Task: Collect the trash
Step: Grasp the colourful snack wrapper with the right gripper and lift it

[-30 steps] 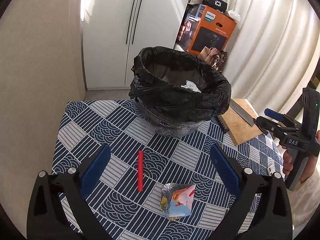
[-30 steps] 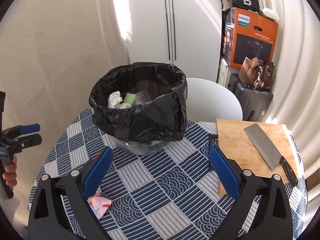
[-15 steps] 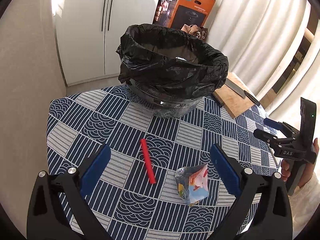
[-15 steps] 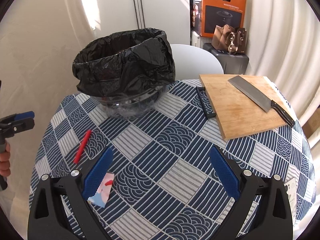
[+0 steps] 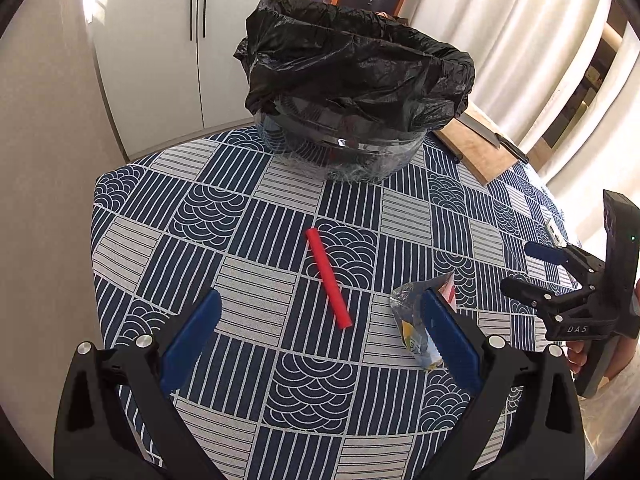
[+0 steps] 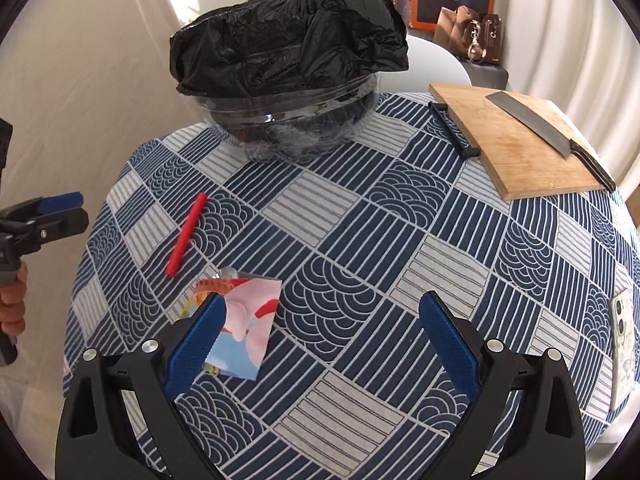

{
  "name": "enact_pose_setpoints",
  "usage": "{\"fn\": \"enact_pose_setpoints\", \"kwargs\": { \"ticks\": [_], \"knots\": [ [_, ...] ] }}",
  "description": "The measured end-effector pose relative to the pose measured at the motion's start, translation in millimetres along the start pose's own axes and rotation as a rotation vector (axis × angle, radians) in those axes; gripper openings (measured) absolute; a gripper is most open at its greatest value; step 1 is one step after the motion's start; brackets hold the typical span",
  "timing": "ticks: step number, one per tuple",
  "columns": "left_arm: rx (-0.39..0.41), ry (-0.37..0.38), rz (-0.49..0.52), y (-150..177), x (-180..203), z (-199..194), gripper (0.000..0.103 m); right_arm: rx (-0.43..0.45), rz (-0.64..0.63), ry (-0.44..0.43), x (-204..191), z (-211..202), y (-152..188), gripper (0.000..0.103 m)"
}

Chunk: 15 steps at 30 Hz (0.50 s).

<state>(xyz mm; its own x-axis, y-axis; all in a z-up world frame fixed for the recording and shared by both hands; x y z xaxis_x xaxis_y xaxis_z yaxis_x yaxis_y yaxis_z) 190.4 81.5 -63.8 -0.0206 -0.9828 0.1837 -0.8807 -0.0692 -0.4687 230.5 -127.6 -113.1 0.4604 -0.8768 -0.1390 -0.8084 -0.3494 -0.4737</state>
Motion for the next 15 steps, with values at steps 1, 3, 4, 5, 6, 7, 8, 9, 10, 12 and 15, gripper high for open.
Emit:
{"fn": "enact_pose_setpoints", "kwargs": {
  "ticks": [1, 3, 4, 5, 6, 7, 8, 9, 10, 12, 15],
  "knots": [
    [-0.004, 0.002, -0.002, 3, -1, 2, 0.097, -0.009, -0.012, -0.012, -5, 4, 1, 0.093],
    [-0.012, 0.007, -0.018, 8, -6, 4, 0.097, -0.038, -0.044, -0.028, -14, 14, 3, 0.093],
    [-0.021, 0.023, -0.026, 11, -8, 5, 0.097, -0.056, -0.056, -0.035, -18, 20, 5, 0.093],
    [-0.033, 0.041, -0.024, 13, -10, 6, 0.097, -0.068, -0.066, -0.050, -22, 24, 7, 0.093],
    [-0.040, 0.049, -0.015, 15, -12, 8, 0.097, -0.078, -0.069, -0.065, -25, 29, 8, 0.093],
    [-0.045, 0.037, -0.011, 17, -15, 10, 0.097, -0.087, -0.067, -0.076, -29, 33, 9, 0.093],
    [-0.050, 0.018, -0.014, 19, -18, 12, 0.097, -0.095, -0.056, -0.093, -32, 37, 10, 0.093],
    [-0.049, 0.004, -0.020, 20, -21, 12, 0.097, -0.107, -0.039, -0.117, -34, 43, 11, 0.093],
    [-0.043, -0.004, -0.031, 21, -24, 12, 0.097, -0.122, -0.024, -0.133, -37, 48, 13, 0.093],
    [-0.042, 0.007, -0.049, 24, -29, 12, 0.097, -0.148, -0.023, -0.119, -44, 59, 15, 0.093],
    [-0.060, -0.004, -0.049, 28, -35, 15, 0.097, -0.163, -0.069, -0.063, -54, 68, 15, 0.091]
  ]
}}
Point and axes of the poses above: each gripper's, at about its wrist camera, not at the fingertips, and z roughly the way its jaws point, x to its right, y to its underside, the point moved 4 cm from there along z, roughly the way its jaws point, and after that the axes turned 5 degrees about -x, right-handed, at the moved point
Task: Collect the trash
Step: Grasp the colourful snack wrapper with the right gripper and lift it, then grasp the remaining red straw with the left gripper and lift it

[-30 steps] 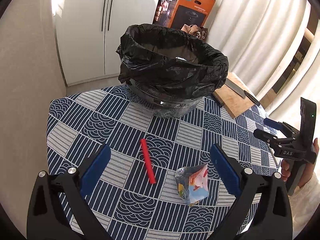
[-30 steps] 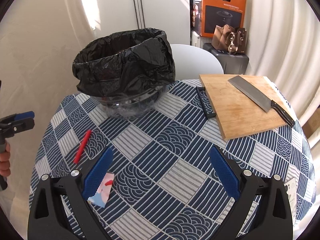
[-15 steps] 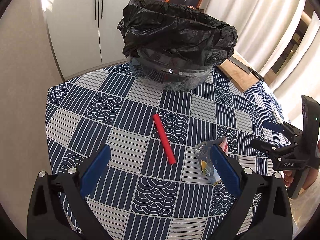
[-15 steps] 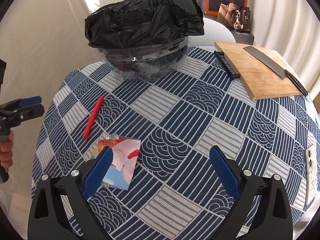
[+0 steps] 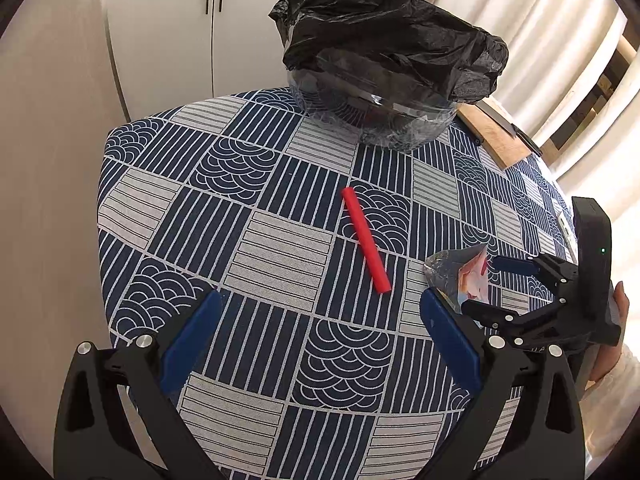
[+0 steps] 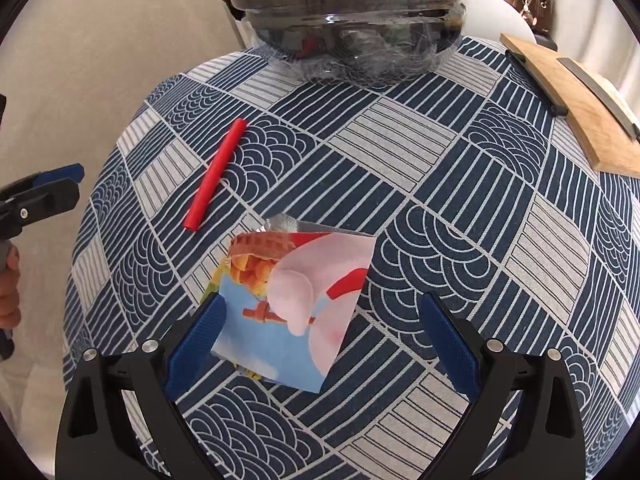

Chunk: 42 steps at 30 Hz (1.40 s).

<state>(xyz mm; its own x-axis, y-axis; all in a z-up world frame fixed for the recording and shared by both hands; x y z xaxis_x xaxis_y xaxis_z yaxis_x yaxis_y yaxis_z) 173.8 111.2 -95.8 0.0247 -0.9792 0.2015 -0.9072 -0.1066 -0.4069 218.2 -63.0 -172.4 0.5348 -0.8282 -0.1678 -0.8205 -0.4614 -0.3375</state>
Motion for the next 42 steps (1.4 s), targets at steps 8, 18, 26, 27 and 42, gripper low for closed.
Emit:
{"fn": "enact_pose_setpoints", "kwargs": {
  "ticks": [8, 18, 26, 27, 42],
  "knots": [
    [-0.033, -0.008, 0.029, 4, -1, 9, 0.097, -0.028, -0.075, -0.031, -15, 0, -4, 0.005],
    [-0.050, 0.042, 0.028, -8, 15, 29, 0.097, 0.074, 0.041, 0.038, 43, -57, -5, 0.005],
    [-0.086, 0.037, 0.069, -24, 37, 56, 0.097, 0.125, 0.133, 0.114, 101, -97, 1, 0.005],
    [-0.099, 0.032, 0.072, -25, 39, 61, 0.097, 0.137, 0.157, 0.105, 106, -101, 2, 0.005],
    [-0.204, -0.069, 0.123, -36, 53, 92, 0.045, 0.184, 0.281, 0.110, 145, -142, 10, 0.006]
  ]
}}
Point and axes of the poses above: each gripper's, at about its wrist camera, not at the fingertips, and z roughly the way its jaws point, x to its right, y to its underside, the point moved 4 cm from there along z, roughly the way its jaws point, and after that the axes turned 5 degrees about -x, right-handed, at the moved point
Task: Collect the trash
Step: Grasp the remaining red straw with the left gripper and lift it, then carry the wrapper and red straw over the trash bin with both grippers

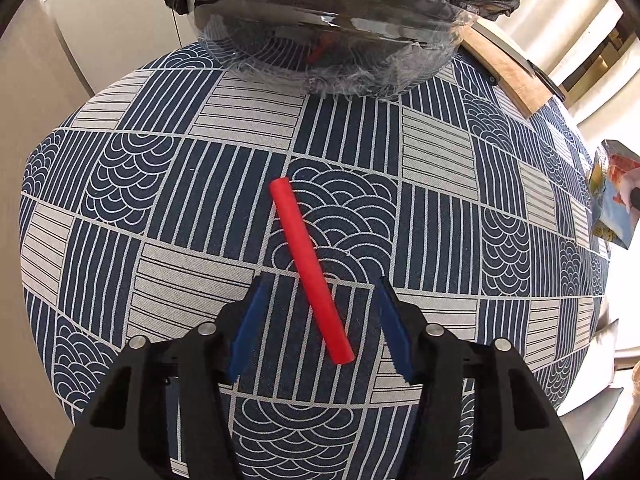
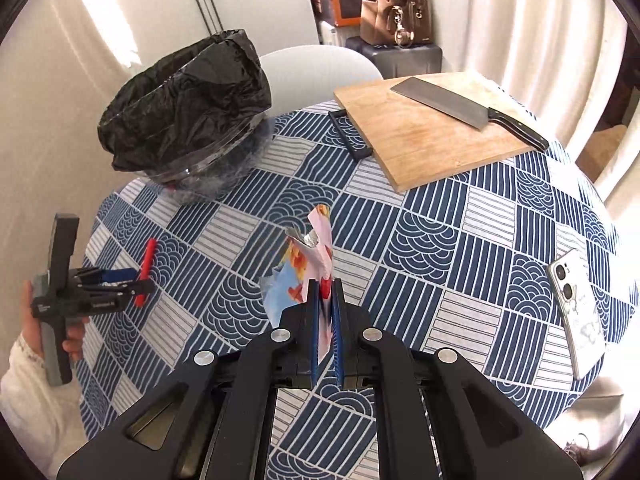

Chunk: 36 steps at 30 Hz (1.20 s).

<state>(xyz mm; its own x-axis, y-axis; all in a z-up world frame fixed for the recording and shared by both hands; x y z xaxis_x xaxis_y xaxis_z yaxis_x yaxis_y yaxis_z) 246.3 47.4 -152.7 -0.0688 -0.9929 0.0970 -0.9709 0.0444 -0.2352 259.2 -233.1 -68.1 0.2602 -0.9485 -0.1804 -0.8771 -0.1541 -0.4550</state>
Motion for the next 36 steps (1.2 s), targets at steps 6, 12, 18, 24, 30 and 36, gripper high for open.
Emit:
{"fn": "enact_pose_setpoints", "kwargs": {
  "ticks": [6, 12, 18, 24, 30, 36],
  "knots": [
    [0.047, -0.060, -0.024, 5, -9, -4, 0.012, 0.024, 0.022, 0.005, 6, -5, -3, 0.007],
    [0.054, -0.069, -0.059, 21, -22, -12, 0.012, 0.045, 0.028, -0.003, 7, -13, -3, 0.007],
    [0.086, -0.073, -0.084, 36, -32, -30, 0.012, 0.063, 0.024, -0.019, 6, -19, 2, 0.006],
    [0.149, -0.036, -0.101, 42, -37, -61, 0.012, 0.089, 0.001, -0.036, 1, -38, -3, 0.006],
    [0.194, -0.040, -0.084, 36, -16, -81, 0.012, 0.140, -0.012, -0.073, 2, -60, -13, 0.006],
    [0.250, -0.088, -0.124, 31, -6, -114, 0.012, 0.160, -0.079, -0.141, 6, -69, -33, 0.006]
  ]
}}
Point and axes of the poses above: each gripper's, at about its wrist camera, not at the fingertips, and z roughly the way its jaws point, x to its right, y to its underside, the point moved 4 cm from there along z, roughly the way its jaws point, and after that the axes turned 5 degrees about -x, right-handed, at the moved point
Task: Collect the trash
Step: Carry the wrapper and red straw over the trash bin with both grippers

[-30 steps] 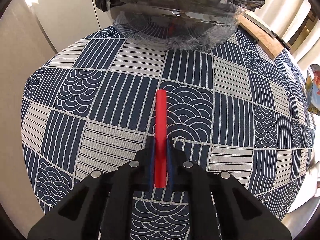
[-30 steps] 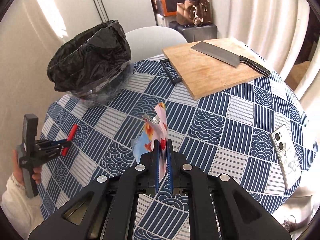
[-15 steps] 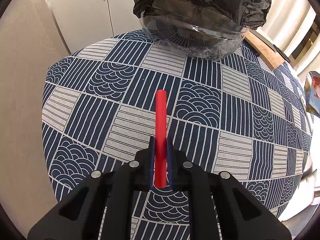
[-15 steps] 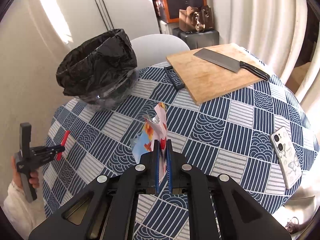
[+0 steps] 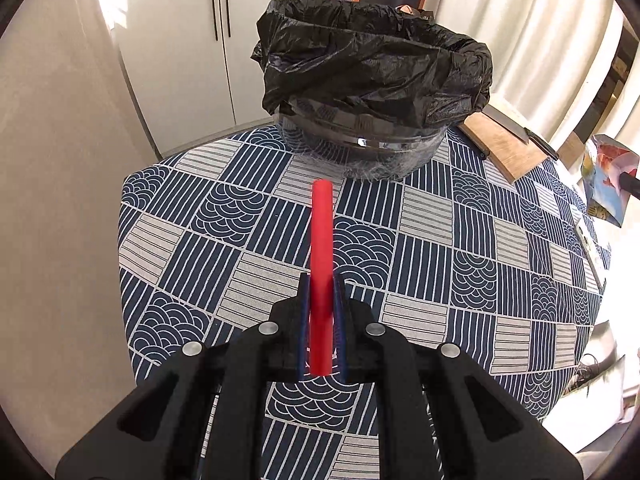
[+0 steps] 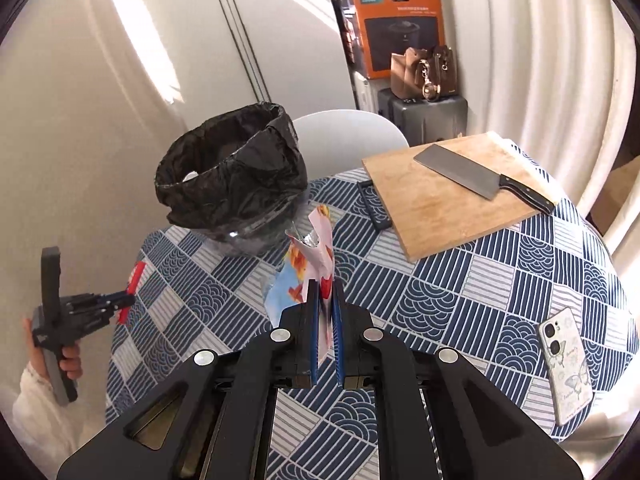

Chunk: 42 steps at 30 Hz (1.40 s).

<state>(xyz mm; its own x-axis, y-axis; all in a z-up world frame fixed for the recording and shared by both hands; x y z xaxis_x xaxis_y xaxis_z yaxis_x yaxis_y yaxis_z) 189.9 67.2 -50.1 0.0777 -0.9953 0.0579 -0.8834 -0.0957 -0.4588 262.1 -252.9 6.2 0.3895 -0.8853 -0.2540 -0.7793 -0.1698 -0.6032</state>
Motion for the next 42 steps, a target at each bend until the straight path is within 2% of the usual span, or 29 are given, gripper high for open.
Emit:
{"fn": "enact_pose_setpoints", "kwargs": {
  "ticks": [6, 11, 21, 25, 29, 32, 36, 39, 42],
  "knots": [
    [0.041, -0.035, -0.045, -2, 12, -30, 0.012, 0.003, -0.091, -0.013, 6, -3, -18, 0.006],
    [0.080, -0.078, -0.087, -3, 25, -52, 0.012, 0.007, -0.148, -0.077, 7, -10, -26, 0.006],
    [0.164, -0.066, -0.190, -4, 67, -80, 0.012, 0.036, -0.270, -0.207, 15, -27, -47, 0.006],
    [0.167, -0.078, -0.199, -4, 83, -80, 0.012, 0.052, -0.337, -0.235, 13, -32, -55, 0.006],
    [0.205, -0.051, -0.228, -6, 88, -85, 0.012, 0.052, -0.383, -0.235, 8, -29, -61, 0.006],
    [0.235, -0.063, -0.233, -7, 86, -86, 0.012, 0.048, -0.400, -0.250, 2, -24, -65, 0.006],
    [0.255, -0.020, -0.267, -10, 76, -84, 0.012, 0.043, -0.419, -0.259, -9, -8, -71, 0.006],
    [0.305, 0.052, -0.271, -22, 67, -93, 0.012, 0.040, -0.422, -0.255, -19, 1, -77, 0.006],
    [0.340, 0.057, -0.263, -38, 53, -100, 0.012, 0.032, -0.426, -0.262, -30, 7, -85, 0.006]
  ]
}}
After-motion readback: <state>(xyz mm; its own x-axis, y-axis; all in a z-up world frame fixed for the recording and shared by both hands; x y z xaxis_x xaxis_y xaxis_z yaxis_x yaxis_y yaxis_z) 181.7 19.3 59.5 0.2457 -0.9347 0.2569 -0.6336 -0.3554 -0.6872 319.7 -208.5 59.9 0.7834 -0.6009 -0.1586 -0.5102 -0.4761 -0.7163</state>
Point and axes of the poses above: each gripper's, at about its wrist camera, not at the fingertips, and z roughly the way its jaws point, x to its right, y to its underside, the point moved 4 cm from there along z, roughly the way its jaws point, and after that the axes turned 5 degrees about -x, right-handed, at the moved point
